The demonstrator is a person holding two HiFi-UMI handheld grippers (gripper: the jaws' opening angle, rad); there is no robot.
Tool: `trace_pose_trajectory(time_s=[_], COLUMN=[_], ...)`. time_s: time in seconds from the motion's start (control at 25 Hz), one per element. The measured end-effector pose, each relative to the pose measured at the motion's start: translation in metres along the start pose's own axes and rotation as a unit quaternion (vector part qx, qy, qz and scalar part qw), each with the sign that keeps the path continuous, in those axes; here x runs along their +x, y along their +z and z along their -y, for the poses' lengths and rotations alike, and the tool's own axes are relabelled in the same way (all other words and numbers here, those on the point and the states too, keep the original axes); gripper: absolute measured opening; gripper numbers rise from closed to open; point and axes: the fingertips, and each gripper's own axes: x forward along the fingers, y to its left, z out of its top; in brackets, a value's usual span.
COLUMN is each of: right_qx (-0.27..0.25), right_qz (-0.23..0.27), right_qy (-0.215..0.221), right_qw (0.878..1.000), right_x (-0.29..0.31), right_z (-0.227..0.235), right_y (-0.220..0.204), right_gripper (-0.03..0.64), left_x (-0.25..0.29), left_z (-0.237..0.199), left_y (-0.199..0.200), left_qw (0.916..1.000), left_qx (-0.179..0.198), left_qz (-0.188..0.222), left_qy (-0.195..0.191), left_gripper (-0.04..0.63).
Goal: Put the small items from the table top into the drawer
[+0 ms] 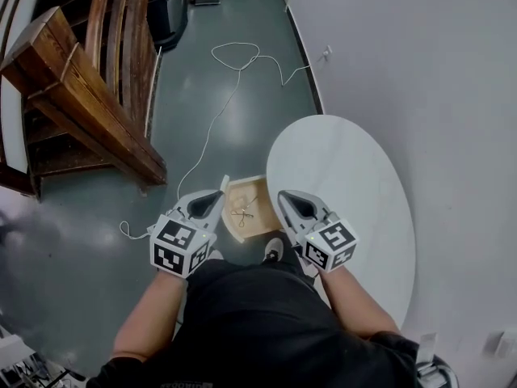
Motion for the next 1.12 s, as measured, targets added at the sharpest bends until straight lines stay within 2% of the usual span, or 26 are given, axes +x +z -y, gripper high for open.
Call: trace_pose_trajectory(time_s=[0.32, 1.12], right_qx=[0.021, 0.029], right_qz=[0.002, 0.002], right_qy=[0.001, 0.005], right_qw=[1.000, 1.000], right_x=[-0.0014, -0.0005], right_z=[0.0096, 0.0060], right_y=[-0.0044, -0.0083], right_gripper=[0.008, 0.008], left_x=[0.0030, 0.0018], left_z=[0.0039, 0.0058], left_y=[0.0007, -0.0001], left_qw=[1.0000, 0.9999], left_qx=[0.006, 0.008], left_qz=[-0.005, -0.007], left_qy=[0.005, 0.004], left_gripper=[0.015, 0.015])
